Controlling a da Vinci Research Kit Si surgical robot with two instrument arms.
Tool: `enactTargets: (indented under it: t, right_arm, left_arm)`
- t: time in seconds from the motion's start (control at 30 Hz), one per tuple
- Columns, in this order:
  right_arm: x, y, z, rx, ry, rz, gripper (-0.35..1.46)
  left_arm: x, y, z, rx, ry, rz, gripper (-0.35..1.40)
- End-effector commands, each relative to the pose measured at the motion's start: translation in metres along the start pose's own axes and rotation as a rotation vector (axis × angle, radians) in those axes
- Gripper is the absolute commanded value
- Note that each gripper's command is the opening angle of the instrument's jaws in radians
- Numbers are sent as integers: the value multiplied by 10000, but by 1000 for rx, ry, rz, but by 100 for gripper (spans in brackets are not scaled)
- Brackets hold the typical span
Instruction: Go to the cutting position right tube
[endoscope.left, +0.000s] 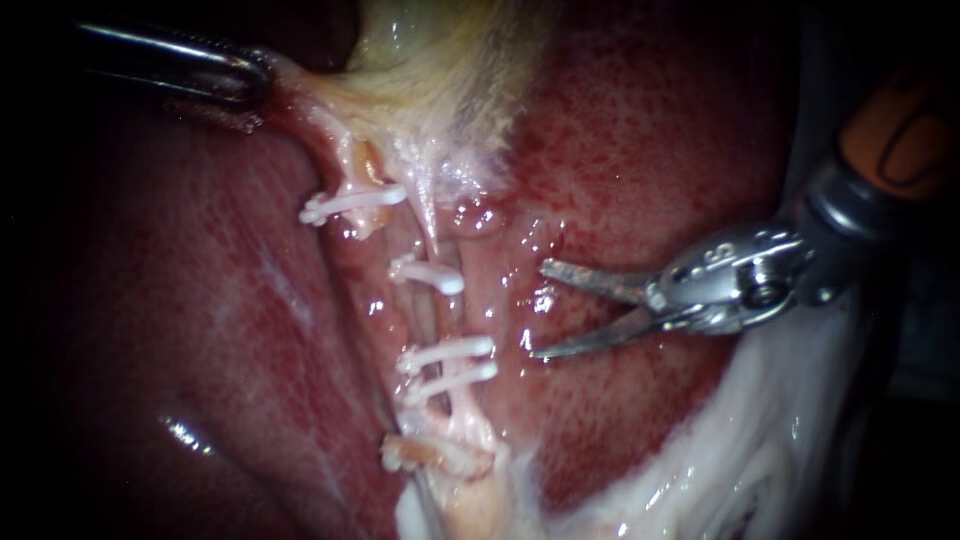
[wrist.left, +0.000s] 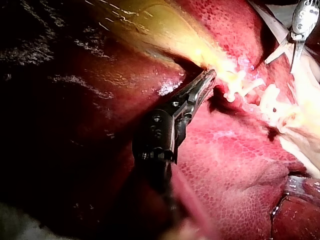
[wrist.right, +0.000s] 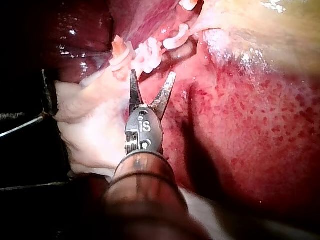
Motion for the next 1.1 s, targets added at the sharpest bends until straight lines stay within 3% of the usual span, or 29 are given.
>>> enactTargets:
  t: [0.03, 0.37, 0.7, 1.1]
  right_arm:
    - [-1, 1, 5, 12, -6, 6, 142]
    - [-8, 15, 47, 73, -15, 89, 139]
    - [-6, 26, 81, 123, -16, 97, 139]
    - [-4, 30, 101, 409, 125, 100, 130]
  left_arm:
    - [0, 0, 0, 0, 0, 0, -35]
    - [0, 1, 1, 1, 0, 0, -35]
    - [0, 1, 1, 1, 0, 0, -35]
    - [1, 2, 2, 2, 0, -1, -35]
